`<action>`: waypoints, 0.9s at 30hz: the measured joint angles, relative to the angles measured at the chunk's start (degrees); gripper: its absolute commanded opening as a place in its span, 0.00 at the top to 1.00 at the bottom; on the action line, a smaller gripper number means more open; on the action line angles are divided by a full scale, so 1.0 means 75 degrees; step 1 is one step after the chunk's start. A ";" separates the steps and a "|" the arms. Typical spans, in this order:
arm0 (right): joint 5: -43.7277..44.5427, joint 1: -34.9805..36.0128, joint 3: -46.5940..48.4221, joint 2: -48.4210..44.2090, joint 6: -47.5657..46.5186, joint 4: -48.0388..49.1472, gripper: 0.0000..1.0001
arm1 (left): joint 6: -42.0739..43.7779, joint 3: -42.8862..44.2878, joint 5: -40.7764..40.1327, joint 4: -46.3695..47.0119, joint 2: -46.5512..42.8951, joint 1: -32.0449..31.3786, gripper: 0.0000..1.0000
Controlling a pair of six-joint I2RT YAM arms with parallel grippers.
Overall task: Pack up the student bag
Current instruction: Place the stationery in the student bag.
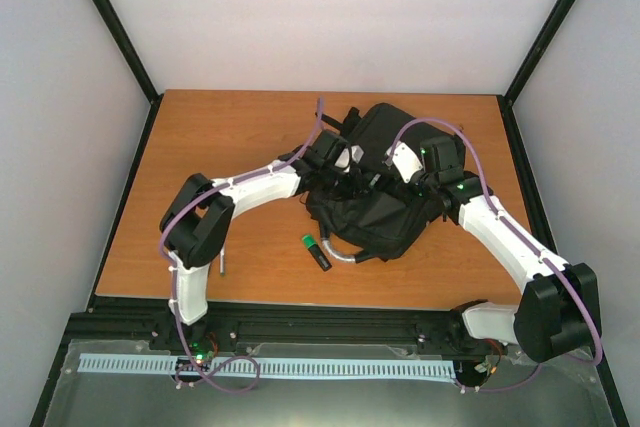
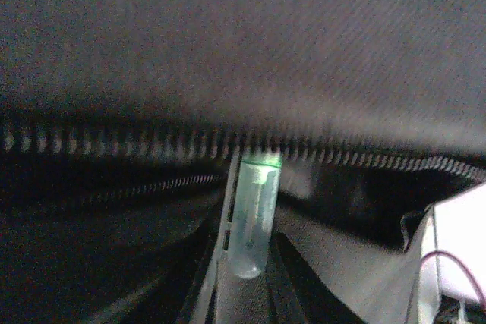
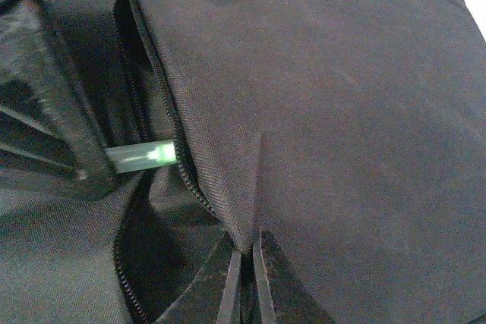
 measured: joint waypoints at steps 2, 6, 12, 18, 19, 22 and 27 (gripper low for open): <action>0.0000 0.0000 -0.0015 0.0000 0.0000 0.0017 0.97 | -0.0006 0.0245 0.0006 0.0055 0.0160 0.0000 0.95; 0.0000 0.0000 -0.0020 0.0000 0.0000 0.0038 0.97 | -0.0012 0.0697 0.0009 0.0149 0.0452 -0.0003 0.99; 0.0000 0.0000 -0.0020 0.0000 0.0020 0.0070 0.97 | -0.0233 0.1250 0.0052 0.0493 0.0880 -0.0047 0.99; 0.0087 -0.0052 -0.0020 0.0000 0.0035 0.0204 0.97 | -0.0968 0.1684 0.0187 0.1163 0.1466 -0.0216 0.98; 0.0131 -0.0064 -0.0020 0.0000 0.0044 0.0224 0.97 | -0.1078 0.1757 0.0195 0.1279 0.1568 -0.0248 0.97; 0.0274 -0.0111 -0.0020 0.0000 0.0058 0.0277 0.97 | -0.1443 0.1909 0.0268 0.1792 0.1851 -0.0329 0.85; 0.0530 -0.0128 -0.0023 0.0000 0.0085 0.0358 0.97 | -0.1859 0.1848 0.0376 0.2448 0.1941 -0.0350 0.68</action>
